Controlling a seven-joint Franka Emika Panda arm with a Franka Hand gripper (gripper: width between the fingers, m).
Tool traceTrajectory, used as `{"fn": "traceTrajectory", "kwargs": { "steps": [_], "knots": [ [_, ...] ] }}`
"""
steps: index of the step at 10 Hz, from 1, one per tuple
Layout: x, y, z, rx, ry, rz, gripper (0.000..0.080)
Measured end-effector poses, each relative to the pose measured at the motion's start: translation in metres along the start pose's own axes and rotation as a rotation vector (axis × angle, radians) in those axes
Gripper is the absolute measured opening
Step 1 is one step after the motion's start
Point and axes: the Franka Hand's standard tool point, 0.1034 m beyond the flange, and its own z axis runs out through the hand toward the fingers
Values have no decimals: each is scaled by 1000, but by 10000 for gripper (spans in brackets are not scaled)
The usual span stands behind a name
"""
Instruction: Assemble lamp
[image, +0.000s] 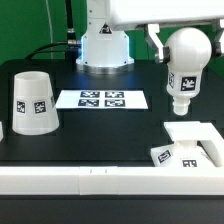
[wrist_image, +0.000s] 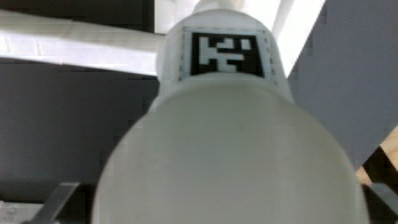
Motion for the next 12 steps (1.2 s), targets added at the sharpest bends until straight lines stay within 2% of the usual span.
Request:
{"fn": "traceTrajectory", "kwargs": {
  "steps": [4,6,7,12],
  "knots": [
    [-2,-1,2,2,-7,0,579],
    [7,-4,8,6,-2,-5,579],
    [7,-3,12,6,-5,-3,579],
    [-5,-9,24,9,-22,-6,579]
  ]
}}
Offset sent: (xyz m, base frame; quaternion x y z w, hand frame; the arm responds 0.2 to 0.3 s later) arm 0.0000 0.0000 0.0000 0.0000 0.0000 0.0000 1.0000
